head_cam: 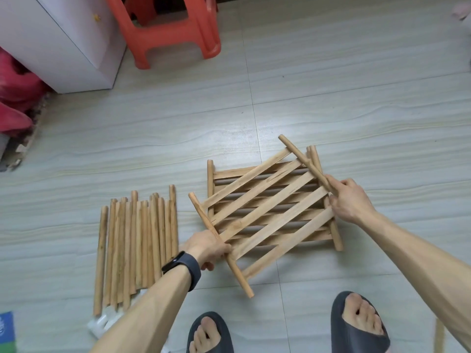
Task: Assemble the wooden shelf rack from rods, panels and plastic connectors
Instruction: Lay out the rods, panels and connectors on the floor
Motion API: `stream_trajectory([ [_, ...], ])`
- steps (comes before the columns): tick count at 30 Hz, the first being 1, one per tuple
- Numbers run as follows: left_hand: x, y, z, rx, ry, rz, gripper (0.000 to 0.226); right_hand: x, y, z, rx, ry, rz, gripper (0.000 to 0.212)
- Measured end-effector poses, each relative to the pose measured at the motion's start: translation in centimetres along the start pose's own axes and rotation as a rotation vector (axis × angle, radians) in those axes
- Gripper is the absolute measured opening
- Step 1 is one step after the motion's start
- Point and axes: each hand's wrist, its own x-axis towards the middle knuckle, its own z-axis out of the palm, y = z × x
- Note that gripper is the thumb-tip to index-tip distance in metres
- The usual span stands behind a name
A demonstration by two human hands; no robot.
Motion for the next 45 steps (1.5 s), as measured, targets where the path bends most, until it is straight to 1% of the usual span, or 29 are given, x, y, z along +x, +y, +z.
stream_trajectory([
  [3,0.2,-0.3,0.3,0.02,0.086,0.008,0.043,0.2,0.3,0.5,-0.021,-0.038,0.036,0.062],
  [5,0.5,-0.4,0.4,0.057,0.111,0.01,0.052,-0.3,0.4,1.1,0.02,-0.021,0.055,0.062],
  [6,0.6,-0.3,0.5,0.08,0.14,0.0,0.055,-0.7,0.4,1.5,0.025,0.018,0.067,0.062],
  [7,0.7,-0.4,0.6,0.099,0.198,-0.018,0.056,-1.4,0.3,1.9,0.017,0.093,0.064,0.063],
  [9,0.8,-0.5,1.0,0.066,0.405,-0.002,0.048,-3.1,-0.3,2.7,-0.042,0.265,-0.002,0.068],
  [10,0.9,-0.8,1.2,0.05,0.512,0.053,0.047,-3.9,-0.6,3.0,-0.119,0.29,-0.066,0.072],
  [11,1.2,-1.3,1.5,0.082,0.566,0.141,0.055,-4.5,-0.9,3.4,-0.206,0.252,-0.121,0.077],
  [12,1.4,-1.7,1.7,0.166,0.564,0.239,0.066,-5.0,-1.1,3.8,-0.276,0.187,-0.149,0.081],
  [13,1.8,-2.1,2.0,0.265,0.526,0.31,0.073,-5.2,-1.0,4.3,-0.325,0.12,-0.149,0.082],
  [14,2.2,-2.4,2.3,0.341,0.481,0.346,0.073,-5.3,-0.9,4.8,-0.368,0.06,-0.135,0.081],
  [16,3.1,-2.9,2.7,0.402,0.419,0.342,0.068,-5.3,-0.8,5.3,-0.43,-0.014,-0.115,0.081],
  [18,3.5,-3.0,2.8,0.391,0.401,0.338,0.067,-5.4,-0.8,5.1,-0.455,-0.042,-0.104,0.081],
  [23,3.2,-2.6,2.1,0.452,0.348,0.302,0.068,-5.4,-2.3,3.7,-0.553,-0.137,-0.058,0.08],
  [27,2.2,-1.4,0.6,0.465,0.266,0.294,0.068,-5.5,-4.4,2.1,-0.717,-0.219,-0.033,0.081],
  [28,1.8,-1.4,-0.1,0.448,0.261,0.314,0.066,-5.3,-5.1,1.6,-0.758,-0.236,-0.023,0.081],
  [29,1.4,-1.6,-0.8,0.403,0.297,0.339,0.064,-5.1,-6.0,1.2,-0.798,-0.244,-0.016,0.08],
  [31,0.4,-3.1,-1.8,0.237,0.465,0.367,0.06,-5.0,-8.0,0.5,-0.873,-0.225,-0.062,0.069],
  [32,0.0,-4.4,-2.0,0.153,0.538,0.351,0.058,-5.0,-9.2,0.5,-0.878,-0.217,-0.12,0.063],
  [33,-0.4,-6.0,-2.0,0.095,0.569,0.319,0.056,-5.0,-10.5,0.7,-0.854,-0.223,-0.186,0.059],
  [35,-1.0,-10.0,-1.8,0.064,0.532,0.224,0.055,-5.5,-13.4,1.6,-0.785,-0.272,-0.3,0.061],
  [39,-2.0,-18.3,-0.8,0.081,0.43,-0.038,0.053,-7.7,-18.7,4.4,-0.682,-0.328,-0.5,0.069],
  [41,-2.5,-21.4,0.2,0.122,0.385,-0.117,0.048,-8.7,-20.5,5.7,-0.645,-0.391,-0.537,0.078],
  [42,-2.7,-22.6,0.8,0.144,0.368,-0.128,0.046,-9.2,-20.9,6.4,-0.632,-0.434,-0.535,0.081],
  [45,-3.0,-24.8,2.6,0.214,0.372,-0.083,0.047,-10.6,-20.6,8.7,-0.615,-0.528,-0.528,0.082],
])
